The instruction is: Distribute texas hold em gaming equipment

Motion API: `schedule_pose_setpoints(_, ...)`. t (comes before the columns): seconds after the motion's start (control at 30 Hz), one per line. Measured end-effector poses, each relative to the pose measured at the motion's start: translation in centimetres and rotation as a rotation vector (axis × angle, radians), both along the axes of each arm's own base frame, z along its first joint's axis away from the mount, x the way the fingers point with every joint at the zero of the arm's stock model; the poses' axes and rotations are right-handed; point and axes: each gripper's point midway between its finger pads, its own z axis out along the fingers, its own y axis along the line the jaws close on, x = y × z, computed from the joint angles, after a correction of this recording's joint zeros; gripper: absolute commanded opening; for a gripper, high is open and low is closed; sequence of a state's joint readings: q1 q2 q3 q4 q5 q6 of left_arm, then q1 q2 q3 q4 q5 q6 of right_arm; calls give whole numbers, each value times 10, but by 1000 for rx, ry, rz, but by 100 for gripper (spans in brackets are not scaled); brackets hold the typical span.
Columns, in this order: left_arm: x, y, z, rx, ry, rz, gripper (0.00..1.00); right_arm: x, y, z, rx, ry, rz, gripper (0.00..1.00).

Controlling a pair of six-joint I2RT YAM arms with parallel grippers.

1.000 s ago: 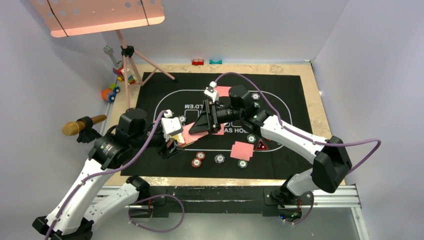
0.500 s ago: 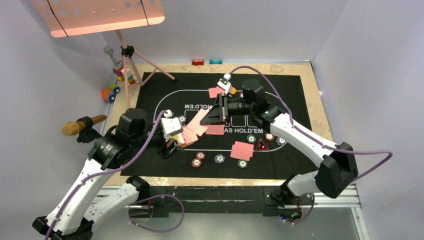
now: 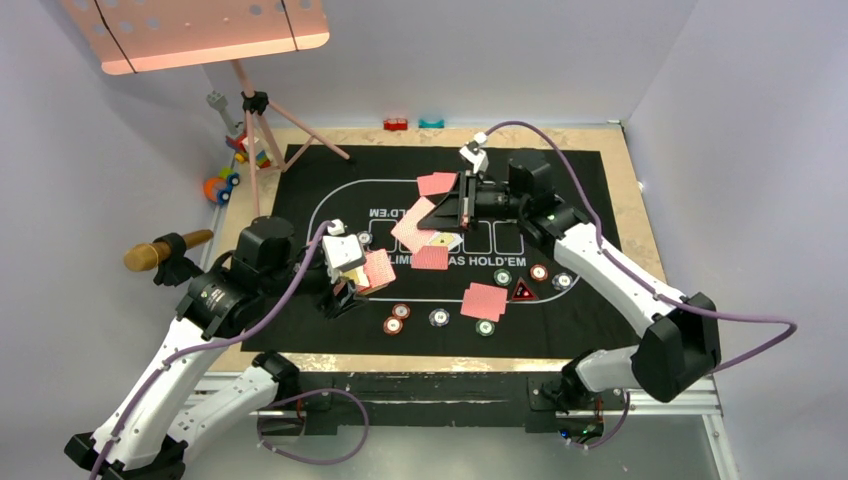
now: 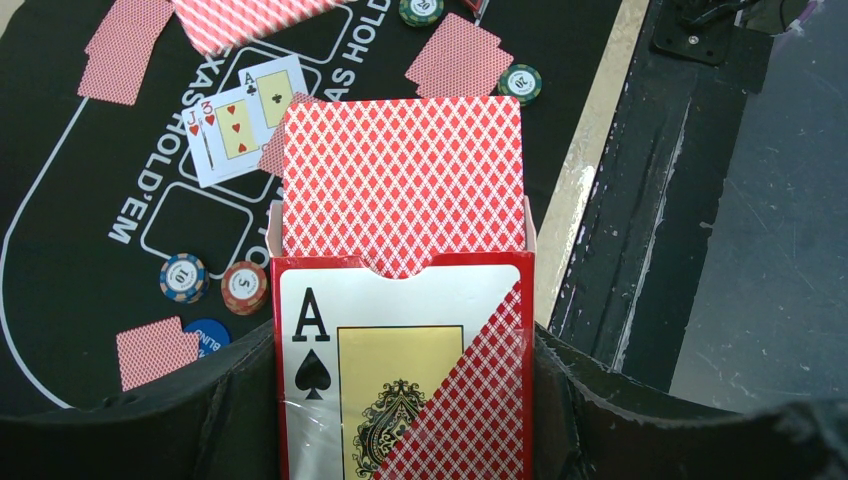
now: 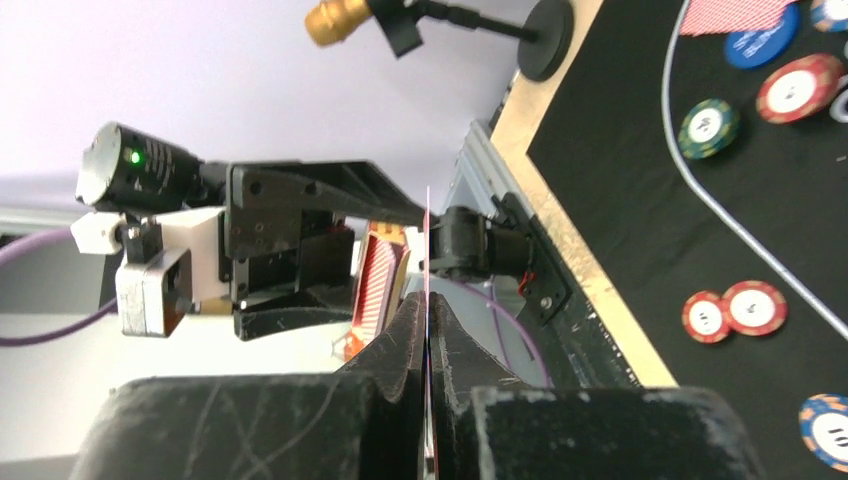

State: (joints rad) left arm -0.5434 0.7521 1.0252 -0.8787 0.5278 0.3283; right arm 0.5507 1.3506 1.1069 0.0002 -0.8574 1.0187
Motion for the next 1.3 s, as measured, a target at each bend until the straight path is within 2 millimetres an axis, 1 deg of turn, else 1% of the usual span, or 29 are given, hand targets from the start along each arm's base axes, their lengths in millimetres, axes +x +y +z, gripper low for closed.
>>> schedule_pose_setpoints(0.1, 0, 0, 0, -1, -1, 1, 0, 18, -11, -4, -4, 1, -46, 0)
schedule_pose_setpoints(0.13, 0, 0, 0, -1, -2, 0, 0, 24, -12, -8, -8, 1, -58, 0)
schedule_pose_setpoints(0.2, -1, 0, 1, -3, -4, 0, 0, 35, -12, -21, -28, 10, -70, 0)
schedule_pose_setpoints(0.27, -1, 1, 1, -4, -5, 0, 0, 47, -8, -47, -70, 39, -74, 0)
schedule_pose_setpoints(0.3, -1, 1, 1, -4, -5, 0, 0, 55, -6, -65, -98, 61, -83, 0)
schedule_pose_setpoints(0.43, -2, 0, 2, -6, -5, -3, 0, 77, 0, -149, -232, 175, -107, 0)
schedule_pose_setpoints(0.53, -2, 0, 2, -6, -5, -3, 0, 82, -1, -206, -320, 256, -103, 0)
schedule_pose_setpoints(0.57, -2, 1, 2, -6, -6, -3, 0, 83, -2, -222, -350, 276, -105, 0)
schedule_pose_setpoints(0.6, -2, 1, 2, -7, -7, -3, 0, 83, -5, -237, -383, 294, -108, 0)
schedule_pose_setpoints(0.67, -3, 1, 2, -7, -7, -3, 0, 84, -9, -256, -440, 309, -116, 0)
schedule_pose_setpoints(0.73, -3, 1, 1, -8, -6, -3, 0, 89, -13, -263, -482, 296, -129, 0)
schedule_pose_setpoints(0.9, -3, 0, -2, -7, 5, -5, 0, 107, -15, -259, -527, 217, -160, 0)
schedule_pose_setpoints(0.93, -4, 0, -3, -7, 8, -6, 0, 108, -15, -260, -538, 209, -163, 2)
schedule_pose_setpoints(1.07, -4, -1, -5, -6, 17, -9, 0, 108, -18, -272, -597, 205, -164, 33)
schedule_pose_setpoints(1.13, -4, -1, -6, -6, 19, -9, 0, 105, -21, -281, -629, 217, -161, 45)
schedule_pose_setpoints(1.17, -4, -1, -6, -6, 18, -9, 0, 101, -20, -283, -630, 232, -150, 48)
schedule_pose_setpoints(1.3, -4, -1, -6, -6, 18, -9, 0, 102, -21, -276, -650, 206, -160, 57)
